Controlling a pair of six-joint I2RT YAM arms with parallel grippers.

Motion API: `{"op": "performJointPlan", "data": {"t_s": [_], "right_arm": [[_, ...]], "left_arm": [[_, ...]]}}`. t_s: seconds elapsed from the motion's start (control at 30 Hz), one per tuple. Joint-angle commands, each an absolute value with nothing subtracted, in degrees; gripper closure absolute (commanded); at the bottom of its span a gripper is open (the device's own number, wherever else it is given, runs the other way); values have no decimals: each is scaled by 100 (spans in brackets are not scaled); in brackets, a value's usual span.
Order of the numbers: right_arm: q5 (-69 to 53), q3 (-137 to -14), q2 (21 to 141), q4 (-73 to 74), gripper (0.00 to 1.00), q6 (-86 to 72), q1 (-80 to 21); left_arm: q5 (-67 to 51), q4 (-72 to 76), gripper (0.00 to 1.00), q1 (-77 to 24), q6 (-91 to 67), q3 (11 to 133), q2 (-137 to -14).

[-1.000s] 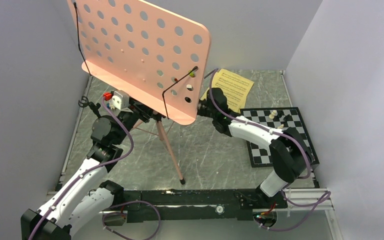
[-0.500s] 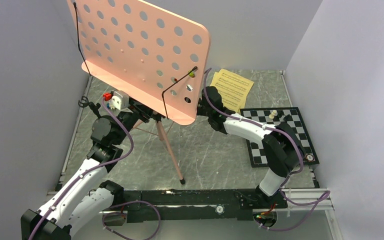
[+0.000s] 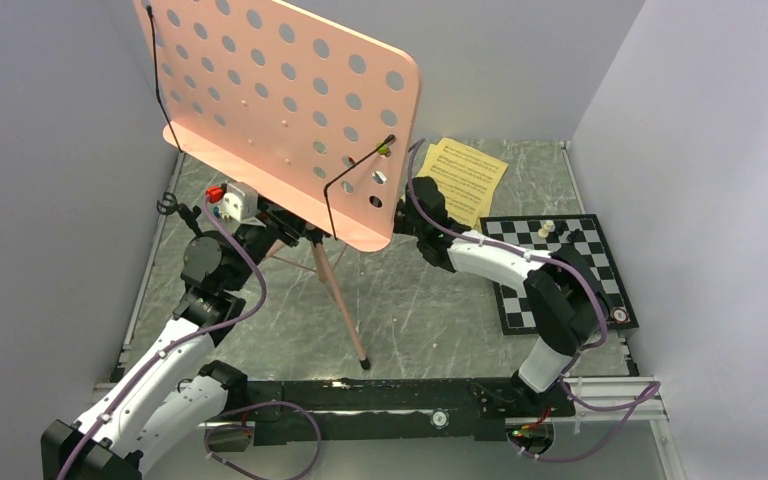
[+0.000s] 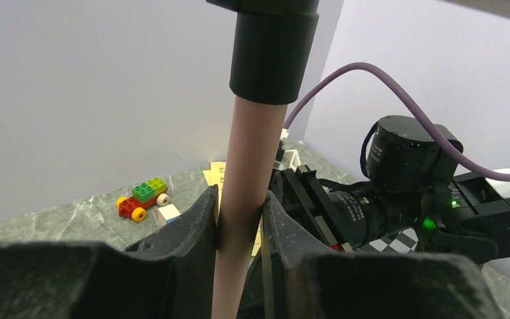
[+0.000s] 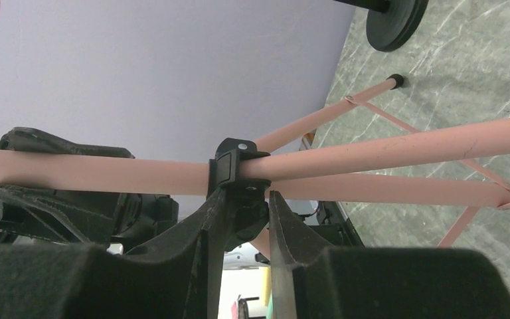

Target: Pack up the instrument practice props

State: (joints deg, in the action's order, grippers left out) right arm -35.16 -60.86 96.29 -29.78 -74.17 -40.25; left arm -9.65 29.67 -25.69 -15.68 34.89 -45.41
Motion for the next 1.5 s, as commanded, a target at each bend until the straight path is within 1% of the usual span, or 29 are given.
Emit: {"op": "performJointPlan", "data": {"t_s": [0.0, 0.07, 0.1, 0.23, 0.37, 0.4, 0.5, 0.7, 0.77, 0.83, 0.93, 1.0, 1.17, 1.27, 1.47], "right_arm": [[-3796, -5806, 9272, -3038, 72, -7406, -4144], [-3767, -5731, 9227, -3024, 61, -7391, -4140], [-3758, -5715, 9209, -3028, 59, -7399, -4140], [-3744, -5662, 9184, -3117, 58, -7458, -4116], [-3748, -5748, 9233, -3039, 60, -7394, -4098], [-3763, -5785, 9258, -3049, 62, -7393, -4096], [-3787, -5988, 9381, -2926, 70, -7291, -4095], [-3739, -6475, 9488, -2412, 95, -6394, -4141], [-3716, -6622, 9519, -2156, 100, -5985, -4164], [-3635, -6635, 9542, -2143, 100, -5579, -4191], [-3203, -6645, 9458, -1917, 100, -4494, -4275], [-2617, -6460, 9287, -1917, 100, -3559, -4390], [-1399, -5446, 8844, -3394, 100, -1481, -4721], [-973, -5310, 8866, -3706, 100, -198, -4954], [363, -5115, 9061, -4280, 100, 2456, -5717]], "left_arm": [[-912, 1974, 100, -2575, -1817, 3234, -4593], [-905, 1969, 100, -2570, -1824, 3226, -4579], [-907, 1969, 100, -2572, -1824, 3226, -4579], [-929, 1962, 100, -2575, -1837, 3234, -4593], [-914, 1957, 100, -2570, -1837, 3226, -4557], [-914, 1952, 100, -2575, -1846, 3226, -4559], [-944, 1958, 100, -2571, -1874, 3226, -4574], [-985, 1984, 100, -2574, -1933, 3208, -4596], [-997, 2009, 100, -2574, -1953, 3198, -4612], [-1022, 2052, 100, -2573, -1987, 3174, -4651], [-1069, 2070, 100, -2570, -2036, 3173, -4706], [-1104, 2074, 100, -2574, -2060, 3169, -4718], [-1105, 2050, 100, -2575, -2084, 3114, -4704], [-1079, 2007, 100, -2571, -2066, 3103, -4672], [-1031, 1926, 100, -2575, -2081, 3032, -4650]]}}
